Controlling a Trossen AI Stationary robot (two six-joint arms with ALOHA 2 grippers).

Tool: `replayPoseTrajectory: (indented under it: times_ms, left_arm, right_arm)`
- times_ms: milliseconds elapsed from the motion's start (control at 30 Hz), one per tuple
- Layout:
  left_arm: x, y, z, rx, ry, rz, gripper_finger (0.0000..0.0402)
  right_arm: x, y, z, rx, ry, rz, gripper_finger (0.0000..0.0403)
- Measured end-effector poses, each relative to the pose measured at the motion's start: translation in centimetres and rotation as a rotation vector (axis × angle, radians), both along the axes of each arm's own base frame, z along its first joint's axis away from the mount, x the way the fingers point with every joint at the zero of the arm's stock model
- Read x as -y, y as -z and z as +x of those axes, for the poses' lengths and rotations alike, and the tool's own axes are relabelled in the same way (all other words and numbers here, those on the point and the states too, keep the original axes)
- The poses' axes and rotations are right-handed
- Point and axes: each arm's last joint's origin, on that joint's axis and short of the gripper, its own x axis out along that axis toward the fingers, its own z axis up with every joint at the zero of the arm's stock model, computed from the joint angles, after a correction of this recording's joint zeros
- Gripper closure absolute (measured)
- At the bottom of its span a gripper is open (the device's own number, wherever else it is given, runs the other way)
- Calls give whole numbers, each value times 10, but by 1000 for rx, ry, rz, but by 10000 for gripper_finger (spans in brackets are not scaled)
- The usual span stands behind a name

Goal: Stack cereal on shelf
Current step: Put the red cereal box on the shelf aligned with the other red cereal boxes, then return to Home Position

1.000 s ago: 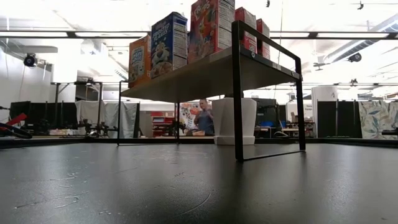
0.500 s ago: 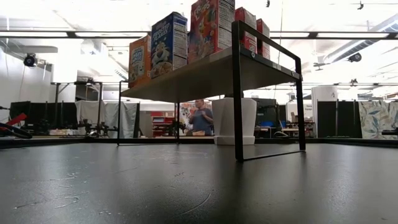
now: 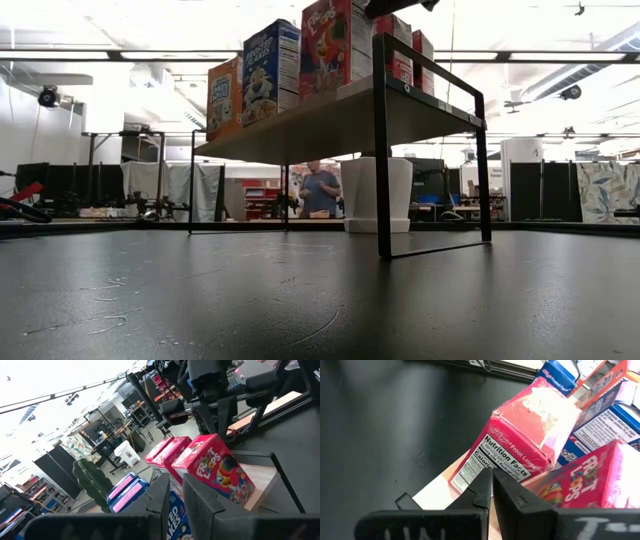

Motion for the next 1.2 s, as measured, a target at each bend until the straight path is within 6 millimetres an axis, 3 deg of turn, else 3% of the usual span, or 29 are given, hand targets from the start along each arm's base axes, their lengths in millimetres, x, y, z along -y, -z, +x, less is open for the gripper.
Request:
replayPoseTrajectory:
  times_ms: [400, 633, 800, 1000, 1200]
  left_arm:
    - [0, 1, 0, -6, 0, 2, 365]
    - [0, 4, 0, -33, 0, 2, 365]
    - [0, 5, 0, -44, 0, 7, 365]
    - [-1, 6, -5, -72, 6, 16, 365]
    - [-8, -1, -32, -76, 121, -107, 365]
  right_arm:
    - [0, -5, -3, 5, -10, -2, 394]
    - [7, -22, -33, -6, 68, 106, 394]
    - [14, -23, -52, -37, 107, 122, 394]
    - [18, -18, -63, 32, 23, 87, 394]
    - [21, -12, -86, 218, -222, 98, 394]
